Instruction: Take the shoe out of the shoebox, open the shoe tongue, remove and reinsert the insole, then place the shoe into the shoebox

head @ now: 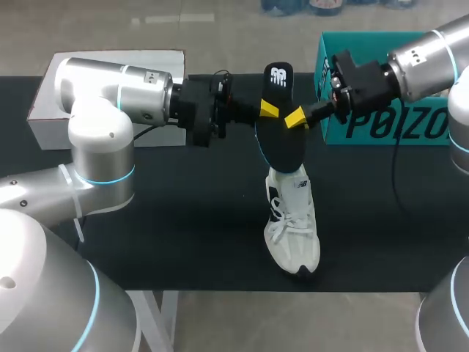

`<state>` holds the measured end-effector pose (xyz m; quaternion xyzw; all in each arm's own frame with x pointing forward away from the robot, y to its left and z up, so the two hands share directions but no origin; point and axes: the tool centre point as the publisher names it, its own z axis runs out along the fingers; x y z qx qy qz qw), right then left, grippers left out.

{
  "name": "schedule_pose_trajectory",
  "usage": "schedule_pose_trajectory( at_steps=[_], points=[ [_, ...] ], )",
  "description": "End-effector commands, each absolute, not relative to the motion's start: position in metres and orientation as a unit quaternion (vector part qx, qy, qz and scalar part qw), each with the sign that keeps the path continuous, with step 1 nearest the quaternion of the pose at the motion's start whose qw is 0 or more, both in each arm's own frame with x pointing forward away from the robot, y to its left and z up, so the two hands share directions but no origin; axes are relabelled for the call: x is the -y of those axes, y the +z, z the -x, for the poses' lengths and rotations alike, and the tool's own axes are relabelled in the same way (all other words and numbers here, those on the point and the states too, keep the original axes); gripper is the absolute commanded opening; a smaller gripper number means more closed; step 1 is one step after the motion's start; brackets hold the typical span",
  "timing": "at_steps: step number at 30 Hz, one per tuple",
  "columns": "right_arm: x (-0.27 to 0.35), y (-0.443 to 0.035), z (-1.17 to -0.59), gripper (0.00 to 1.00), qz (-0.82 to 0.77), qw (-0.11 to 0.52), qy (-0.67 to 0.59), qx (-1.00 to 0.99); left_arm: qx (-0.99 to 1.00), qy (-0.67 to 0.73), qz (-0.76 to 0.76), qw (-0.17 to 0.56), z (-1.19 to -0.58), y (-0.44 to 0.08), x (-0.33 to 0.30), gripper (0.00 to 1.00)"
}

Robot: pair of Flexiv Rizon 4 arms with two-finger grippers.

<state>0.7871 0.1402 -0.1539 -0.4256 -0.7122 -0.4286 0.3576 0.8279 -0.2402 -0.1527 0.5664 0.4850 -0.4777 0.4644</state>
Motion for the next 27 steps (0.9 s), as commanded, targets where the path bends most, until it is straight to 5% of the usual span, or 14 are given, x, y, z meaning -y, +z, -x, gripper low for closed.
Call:
schedule_pose_trajectory(
  at_steps=[1,9,10,11,15,21,27],
  points=[
    [-0.141,-0.153,-0.788,0.00,0.428,0.355,-0.429,0.712,-0.484,-0.477,-0.567,0.465,-0.829,-0.154,0.242,0.00],
    [-0.145,-0.154,-0.788,0.00,0.431,0.354,-0.428,0.711,-0.484,-0.477,-0.567,0.465,-0.829,-0.154,0.242,0.00],
    [-0.145,-0.154,-0.789,0.07,0.433,0.354,-0.427,0.711,-0.484,-0.477,-0.567,0.465,-0.829,-0.154,0.242,0.00],
    [-0.145,-0.154,-0.790,0.31,0.434,0.354,-0.427,0.710,-0.484,-0.477,-0.567,0.465,-0.829,-0.154,0.242,0.00],
    [-0.142,-0.155,-0.794,0.84,0.443,0.353,-0.431,0.702,-0.484,-0.477,-0.567,0.465,-0.829,-0.154,0.242,0.00],
    [-0.135,-0.154,-0.798,0.76,0.455,0.350,-0.449,0.685,-0.484,-0.477,-0.567,0.465,-0.829,-0.154,0.242,0.00],
    [-0.136,-0.157,-0.797,0.49,0.457,0.351,-0.453,0.680,-0.484,-0.477,-0.567,0.465,-0.829,-0.154,0.242,0.00]
  ],
)
